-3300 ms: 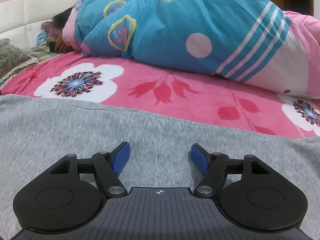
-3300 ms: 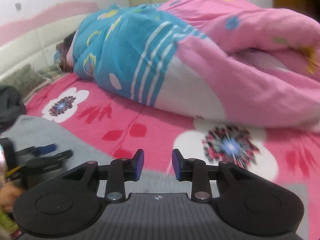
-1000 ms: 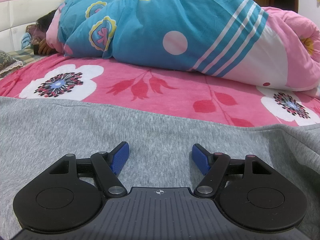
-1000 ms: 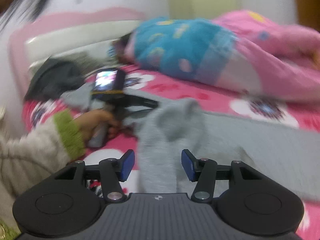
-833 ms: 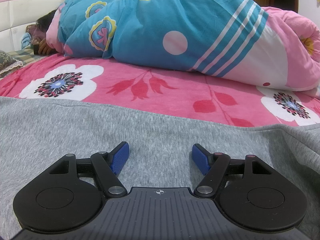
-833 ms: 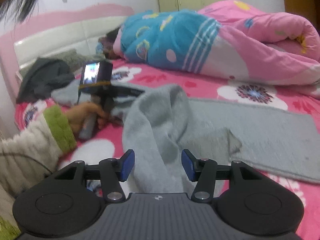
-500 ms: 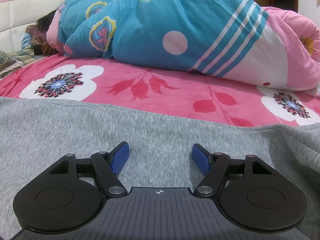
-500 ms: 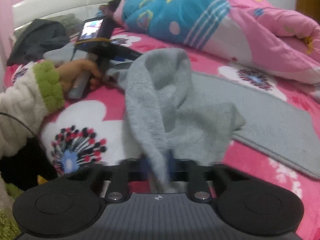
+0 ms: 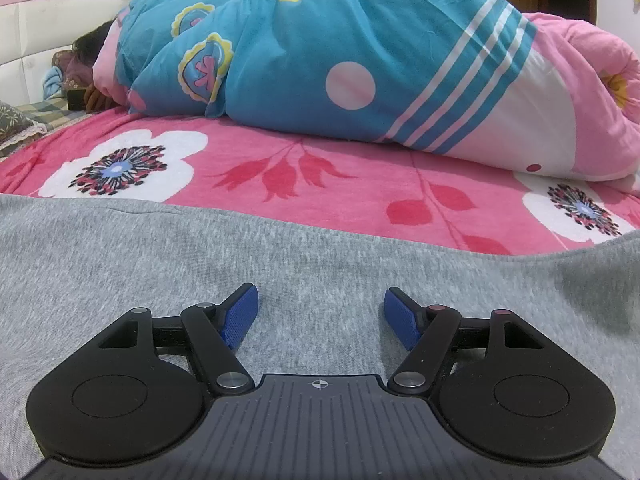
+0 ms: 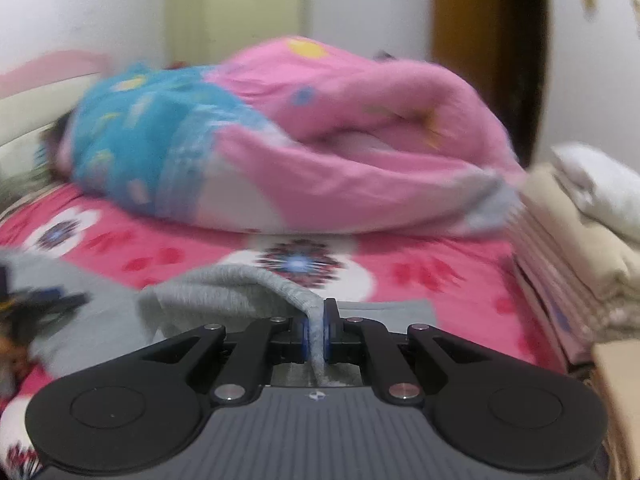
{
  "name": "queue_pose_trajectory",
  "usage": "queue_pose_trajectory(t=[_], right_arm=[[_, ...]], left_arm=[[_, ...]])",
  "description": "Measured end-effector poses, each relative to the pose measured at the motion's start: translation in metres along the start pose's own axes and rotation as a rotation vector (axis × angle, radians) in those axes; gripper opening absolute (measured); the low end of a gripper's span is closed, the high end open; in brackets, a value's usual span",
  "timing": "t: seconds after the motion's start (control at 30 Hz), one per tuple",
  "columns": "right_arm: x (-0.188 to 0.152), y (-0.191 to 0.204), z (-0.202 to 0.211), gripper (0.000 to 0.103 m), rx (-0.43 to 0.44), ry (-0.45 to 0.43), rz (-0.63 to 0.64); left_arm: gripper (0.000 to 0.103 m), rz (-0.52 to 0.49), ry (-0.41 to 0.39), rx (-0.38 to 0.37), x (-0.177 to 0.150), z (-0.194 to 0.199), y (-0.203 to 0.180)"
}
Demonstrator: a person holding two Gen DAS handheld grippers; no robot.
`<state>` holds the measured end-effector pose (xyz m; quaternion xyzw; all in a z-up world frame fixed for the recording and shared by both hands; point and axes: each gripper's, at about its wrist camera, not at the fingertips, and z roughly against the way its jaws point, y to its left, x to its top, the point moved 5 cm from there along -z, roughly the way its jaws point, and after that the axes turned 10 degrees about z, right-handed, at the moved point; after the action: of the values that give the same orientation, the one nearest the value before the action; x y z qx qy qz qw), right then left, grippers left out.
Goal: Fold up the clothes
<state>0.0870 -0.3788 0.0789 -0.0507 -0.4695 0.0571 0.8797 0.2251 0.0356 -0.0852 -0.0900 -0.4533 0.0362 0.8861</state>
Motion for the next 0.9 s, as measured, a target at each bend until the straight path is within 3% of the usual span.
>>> queue_pose_trajectory(t=[0.2,0.43,0.5,0.63,0.77,0.9], right_arm=[[-0.016,-0.059,-0.075,0.005,-0.018,0.156,-0.112],[-0.045,-0.085,-0.15,0.007,-0.004,0.289,-0.18],[-0.051,-0.091,-0.167,0.013,0.0,0.301,-0.21],[-0.056,-0.107,-0.179,0.052,-0.019,0.273,-0.28],[-0.049,-0.113,-0.172,0.056,-0.064,0.225,-0.239],[-0.046,-0.126,-0.164,0.057,-0.198,0.226,-0.195]], left_arm=[[0.07,-0.003,-0.001,0.002,-0.001,0.0,0.0],[0.071,-0.007,-0.002,0.005,-0.001,0.0,-0.001],[0.071,-0.007,-0.002,0.005,-0.001,0.0,-0.001],[0.071,-0.007,-0.003,0.006,-0.001,-0.001,-0.001],[0.071,-0.007,-0.003,0.006,-0.001,-0.001,-0.001],[0.071,-0.006,-0.003,0.006,-0.001,-0.001,-0.002]])
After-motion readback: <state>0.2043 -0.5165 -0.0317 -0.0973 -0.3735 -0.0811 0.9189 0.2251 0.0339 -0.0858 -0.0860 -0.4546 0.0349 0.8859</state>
